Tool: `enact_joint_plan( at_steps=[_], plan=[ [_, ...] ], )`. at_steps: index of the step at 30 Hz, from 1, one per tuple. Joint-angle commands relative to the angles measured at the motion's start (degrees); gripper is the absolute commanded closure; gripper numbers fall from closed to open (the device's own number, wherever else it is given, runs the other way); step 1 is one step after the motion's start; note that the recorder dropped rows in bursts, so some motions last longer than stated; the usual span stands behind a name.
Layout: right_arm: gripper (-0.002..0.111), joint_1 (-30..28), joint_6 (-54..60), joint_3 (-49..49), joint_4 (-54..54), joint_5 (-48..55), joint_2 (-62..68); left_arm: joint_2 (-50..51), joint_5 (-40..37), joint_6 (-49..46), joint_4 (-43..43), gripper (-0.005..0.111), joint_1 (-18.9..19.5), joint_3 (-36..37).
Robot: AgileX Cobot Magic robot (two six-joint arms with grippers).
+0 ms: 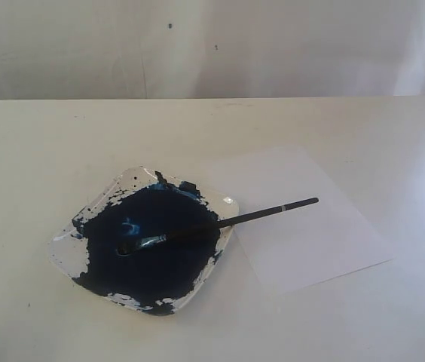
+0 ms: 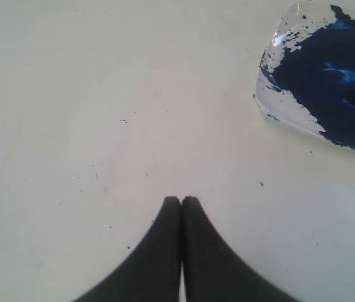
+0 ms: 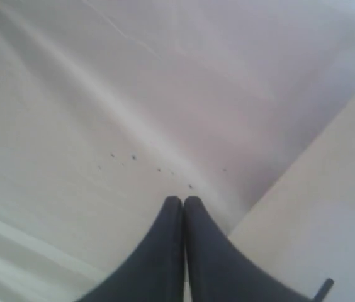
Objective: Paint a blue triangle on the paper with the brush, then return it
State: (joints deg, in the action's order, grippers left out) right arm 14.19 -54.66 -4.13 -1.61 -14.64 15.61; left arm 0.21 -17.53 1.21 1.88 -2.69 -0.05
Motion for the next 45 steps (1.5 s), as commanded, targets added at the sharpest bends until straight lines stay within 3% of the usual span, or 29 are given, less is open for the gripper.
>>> enact_joint_plan(
  at_steps=[1, 7, 10, 14, 19, 26, 45],
  plan=[
    [0.108, 0.15, -17.01, -6.18, 23.56, 3.83, 10.69, -0.21, -1.52, 0.1, -0.07, 0.107, -0.3, 0.05],
    [0.108, 3.57, -53.78, -11.39, 63.2, -9.81, 27.66, -0.21, -1.52, 0.1, -0.07, 0.107, -0.3, 0.05],
    [0.108, 4.39, -62.71, -12.43, 73.2, -15.27, 37.41, -0.21, -1.52, 0.1, -0.07, 0.107, -0.3, 0.05],
    [0.108, 4.6, -62.54, -12.57, 70.83, -18.01, 48.9, -0.21, -1.52, 0.1, -0.07, 0.107, -0.3, 0.05],
    [0.108, 4.6, -60.65, -12.57, 58.0, -28.01, 59.31, -0.21, -1.52, 0.1, -0.07, 0.107, -0.3, 0.05],
    [0.108, 4.6, -57.39, -12.57, 44.87, -28.73, 66.4, -0.21, -1.52, 0.1, -0.07, 0.107, -0.3, 0.05],
    [0.108, 6.65, -50.9, -19.6, 44.71, -31.95, 70.94, -0.21, -1.52, 0.1, -0.07, 0.107, -0.3, 0.05]
  ],
)
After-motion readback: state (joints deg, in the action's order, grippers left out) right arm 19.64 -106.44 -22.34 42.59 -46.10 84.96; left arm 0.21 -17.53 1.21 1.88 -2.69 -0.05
